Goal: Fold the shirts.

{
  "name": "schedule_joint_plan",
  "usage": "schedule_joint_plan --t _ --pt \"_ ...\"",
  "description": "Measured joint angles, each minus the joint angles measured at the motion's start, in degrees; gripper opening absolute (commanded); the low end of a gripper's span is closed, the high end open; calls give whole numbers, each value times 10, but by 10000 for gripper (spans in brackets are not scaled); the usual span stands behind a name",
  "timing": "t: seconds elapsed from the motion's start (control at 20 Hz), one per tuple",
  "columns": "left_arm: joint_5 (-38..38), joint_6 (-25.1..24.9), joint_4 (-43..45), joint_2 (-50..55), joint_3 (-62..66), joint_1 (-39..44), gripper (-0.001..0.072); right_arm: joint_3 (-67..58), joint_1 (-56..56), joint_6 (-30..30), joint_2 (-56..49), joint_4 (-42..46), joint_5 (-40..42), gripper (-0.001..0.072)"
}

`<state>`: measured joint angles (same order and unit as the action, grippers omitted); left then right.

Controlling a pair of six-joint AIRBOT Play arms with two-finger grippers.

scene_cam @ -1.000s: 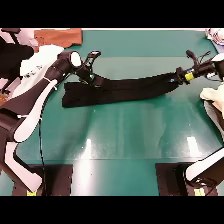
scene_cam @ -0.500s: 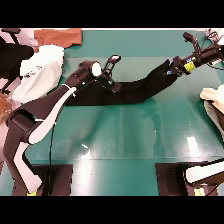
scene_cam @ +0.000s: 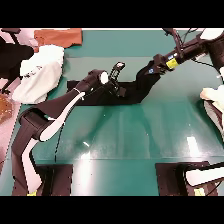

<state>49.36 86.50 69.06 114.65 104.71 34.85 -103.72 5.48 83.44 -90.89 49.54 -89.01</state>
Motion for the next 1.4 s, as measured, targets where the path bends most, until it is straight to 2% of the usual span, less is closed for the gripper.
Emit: schedule_joint_plan --t 0.55,0.9,1.05,1.25,1.4 --pt "2 0 -8 16 2 2 117 -56 45 48 -3 0 1 16" --pt "155 -17 8 7 112 2 118 -57 28 64 -4 27 -15 15" --pt "188 -19 35 -29 144 -5 118 -57 12 71 -4 37 -28 15" --pt "250 7 116 -96 158 -38 118 -58 25 80 -4 39 -30 15" --pt "296 38 198 -149 158 -78 118 -58 69 89 -4 30 -1 15"
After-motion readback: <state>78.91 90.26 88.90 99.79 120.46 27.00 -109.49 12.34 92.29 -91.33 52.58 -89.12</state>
